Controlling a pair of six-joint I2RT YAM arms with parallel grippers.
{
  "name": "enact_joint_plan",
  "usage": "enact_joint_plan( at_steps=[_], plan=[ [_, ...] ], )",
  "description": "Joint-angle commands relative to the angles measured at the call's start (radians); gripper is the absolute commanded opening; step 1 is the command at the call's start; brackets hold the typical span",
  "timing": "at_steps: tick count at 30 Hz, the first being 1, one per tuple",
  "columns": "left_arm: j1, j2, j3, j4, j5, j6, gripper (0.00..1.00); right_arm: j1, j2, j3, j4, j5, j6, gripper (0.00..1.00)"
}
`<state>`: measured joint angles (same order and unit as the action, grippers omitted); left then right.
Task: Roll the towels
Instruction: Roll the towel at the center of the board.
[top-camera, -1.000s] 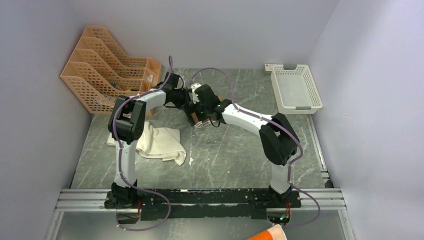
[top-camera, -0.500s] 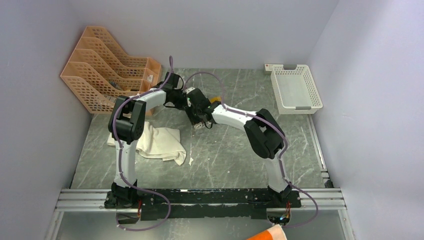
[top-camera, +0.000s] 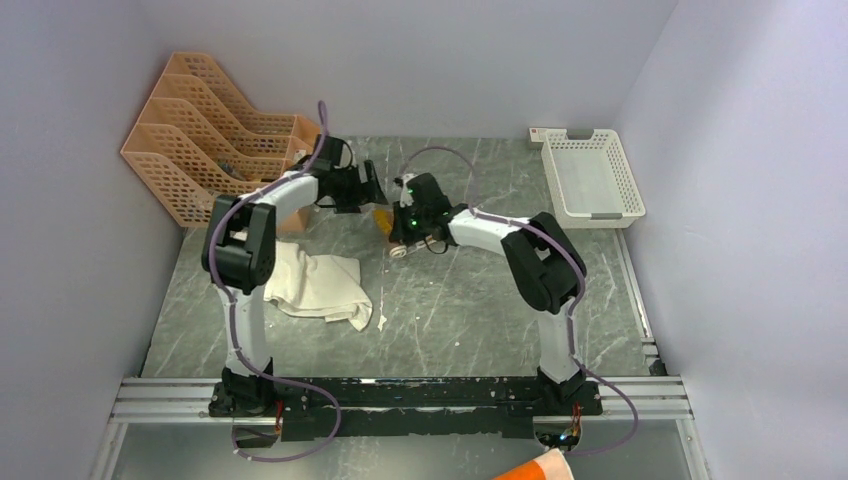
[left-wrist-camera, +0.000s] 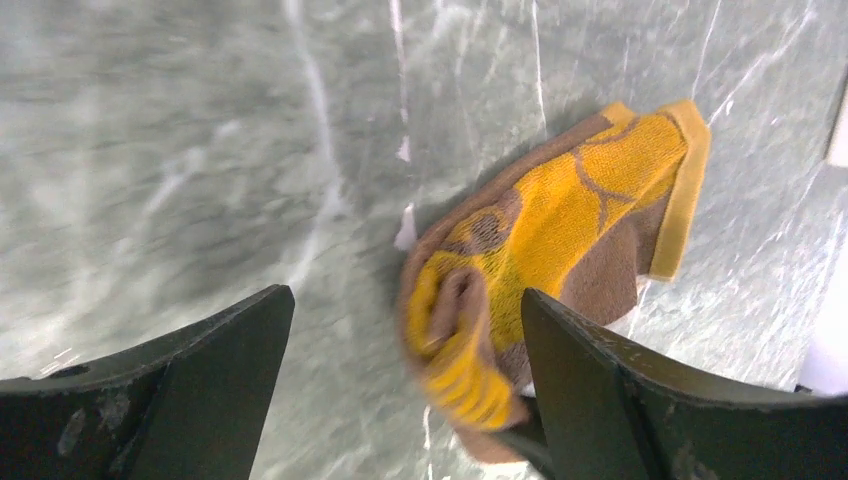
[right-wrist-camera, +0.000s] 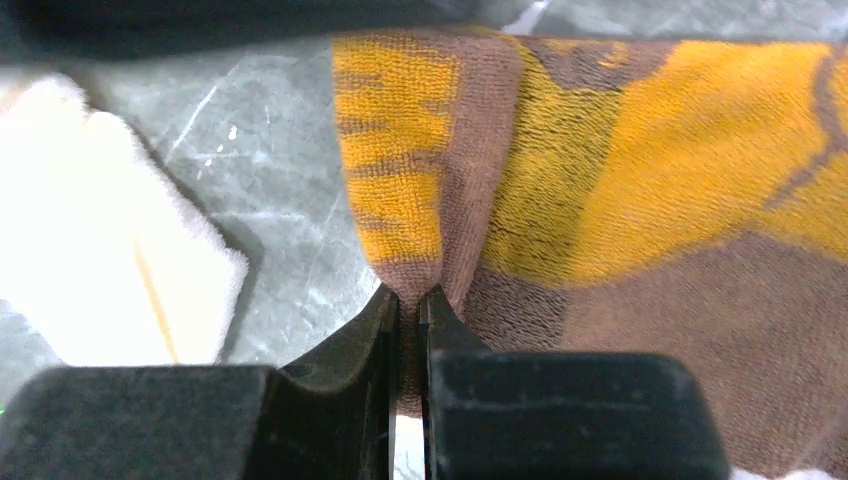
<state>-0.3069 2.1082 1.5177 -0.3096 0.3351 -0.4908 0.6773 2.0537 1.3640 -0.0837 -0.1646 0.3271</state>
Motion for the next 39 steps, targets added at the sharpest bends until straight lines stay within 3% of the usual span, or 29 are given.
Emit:
enact_joint_plan(
  at_steps=[1,5,11,17,26,29,34,39],
  plan=[
    [0.073,-0.136,-0.080,0.066,-0.011,-0.057,0.96,-0.097,-0.067,-0.104,0.199,-0.253,0.162,0.00],
    [0.076,-0.185,-0.161,0.109,0.018,-0.081,0.95,-0.172,-0.070,-0.188,0.362,-0.385,0.295,0.00],
    [0.023,-0.202,-0.294,0.226,0.066,-0.133,0.91,-0.220,0.001,-0.209,0.453,-0.489,0.414,0.00],
    [-0.040,-0.150,-0.278,0.290,0.086,-0.157,0.90,-0.222,0.063,-0.247,0.601,-0.562,0.535,0.00],
    [-0.042,-0.115,-0.279,0.342,0.112,-0.186,0.88,-0.225,0.135,-0.287,0.800,-0.602,0.697,0.00],
    [-0.044,-0.101,-0.276,0.338,0.102,-0.171,0.84,-0.227,0.156,-0.313,0.902,-0.612,0.779,0.00],
    [-0.047,-0.055,-0.242,0.335,0.102,-0.156,0.68,-0.234,0.194,-0.342,1.045,-0.630,0.878,0.00],
    [-0.054,-0.018,-0.189,0.305,0.079,-0.133,0.55,-0.237,0.190,-0.344,1.031,-0.625,0.870,0.06]
  ],
)
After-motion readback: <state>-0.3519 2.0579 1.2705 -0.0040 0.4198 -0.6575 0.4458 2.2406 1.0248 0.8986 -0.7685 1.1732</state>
